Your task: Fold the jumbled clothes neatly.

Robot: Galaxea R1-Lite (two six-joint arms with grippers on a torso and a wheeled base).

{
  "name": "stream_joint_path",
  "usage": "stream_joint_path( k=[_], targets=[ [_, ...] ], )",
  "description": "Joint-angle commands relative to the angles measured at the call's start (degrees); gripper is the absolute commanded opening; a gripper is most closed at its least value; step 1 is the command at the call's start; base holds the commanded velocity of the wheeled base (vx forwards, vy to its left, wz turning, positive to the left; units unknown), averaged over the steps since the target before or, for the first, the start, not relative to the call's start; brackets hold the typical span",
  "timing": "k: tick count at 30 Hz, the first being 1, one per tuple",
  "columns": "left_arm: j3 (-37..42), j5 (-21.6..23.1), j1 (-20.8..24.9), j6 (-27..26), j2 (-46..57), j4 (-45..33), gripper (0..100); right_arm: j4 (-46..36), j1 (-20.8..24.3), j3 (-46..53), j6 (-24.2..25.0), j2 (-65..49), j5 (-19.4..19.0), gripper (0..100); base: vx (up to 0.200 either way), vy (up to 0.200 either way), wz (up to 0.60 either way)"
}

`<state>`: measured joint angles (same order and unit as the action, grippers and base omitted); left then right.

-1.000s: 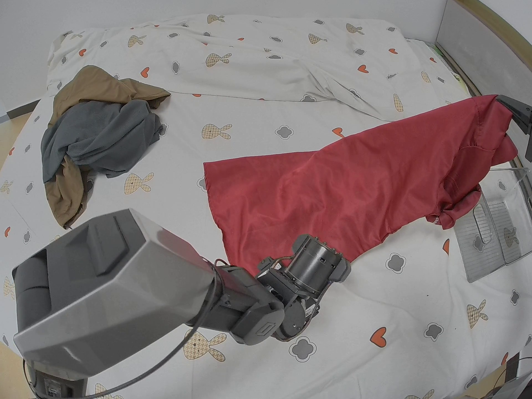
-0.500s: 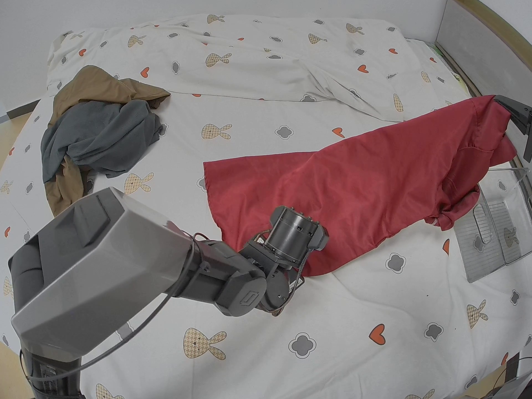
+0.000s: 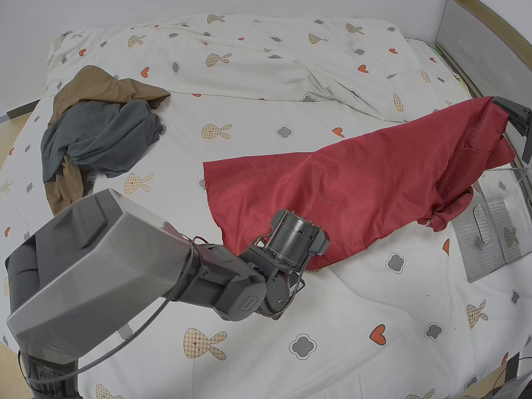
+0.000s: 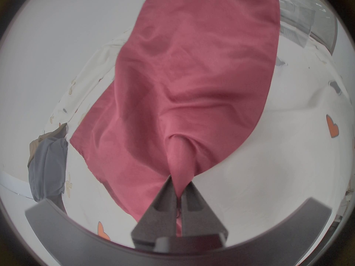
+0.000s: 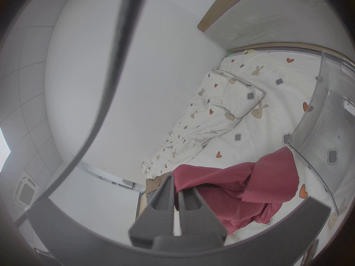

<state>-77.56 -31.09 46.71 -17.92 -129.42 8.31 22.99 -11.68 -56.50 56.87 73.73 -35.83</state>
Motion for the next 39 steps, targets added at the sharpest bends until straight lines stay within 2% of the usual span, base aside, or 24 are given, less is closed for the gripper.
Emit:
stream_joint_path(
  k=[1, 5, 10, 14, 15, 17, 20, 22, 23, 26, 31, 39],
  targets=[
    [0.65, -0.03, 0.04, 0.78, 5.14, 0.48, 0, -0.05, 0.08, -0.01, 0.00, -0.08, -0.03, 0, 0.000, 0.000, 0.00],
    [3.20, -0.03, 0.13, 2.10, 15.33, 0.48, 0, -1.19, 1.13, -0.01, 0.08, -0.60, -0.03, 0, 0.000, 0.000, 0.00],
    [8.39, -0.20, 0.13, 3.59, 31.15, 0.39, 0, -8.67, 3.86, -1.86, 0.00, -5.79, -0.03, 0, 0.000, 0.000, 0.00],
    [11.55, -0.29, 0.13, 4.12, 43.72, 0.12, 0, -19.39, 9.04, -4.76, -0.27, -10.01, 0.06, 0, 0.000, 0.000, 0.00],
    [11.55, -0.29, 0.13, 4.12, 43.72, 0.12, 0, -19.39, 9.04, -4.76, -0.27, -10.01, 0.06, 0, 0.000, 0.000, 0.00],
    [13.40, -0.29, 0.13, 4.56, 51.10, -0.14, 0, -26.95, 13.08, -7.66, -0.27, -12.29, 0.06, 0, 0.000, 0.000, 0.00],
    [14.71, -0.29, 0.04, 4.82, 57.26, -0.23, 0, -31.52, 16.25, -10.38, -0.27, -15.02, -0.03, 0, 0.000, 0.000, 0.00],
    [14.89, -0.29, -0.04, 4.82, 58.40, -0.23, 0, -32.48, 16.78, -11.17, -0.27, -15.55, -0.03, 0, 0.000, 0.000, 0.00],
    [15.33, -0.29, -0.13, 4.91, 62.79, -0.40, 0, -37.84, 18.53, -14.86, -0.27, -17.74, -0.03, 0, 0.000, 0.000, 0.00],
    [15.33, -0.29, -0.31, 5.18, 67.80, -3.39, 0, -46.11, 20.73, -19.43, -0.27, -20.47, -0.03, 0, 0.000, 0.000, 0.00],
    [15.33, -0.29, -0.31, 5.70, 74.48, -7.61, 0, -52.26, 22.23, -20.58, -0.27, -24.33, 0.06, 0, 0.000, 0.000, 0.00],
    [15.51, -0.20, 0.13, 5.70, 80.64, -8.14, 0, -55.42, 21.79, -22.25, 0.00, -29.26, -0.03, 0, 0.000, 0.000, 0.00]
  ],
)
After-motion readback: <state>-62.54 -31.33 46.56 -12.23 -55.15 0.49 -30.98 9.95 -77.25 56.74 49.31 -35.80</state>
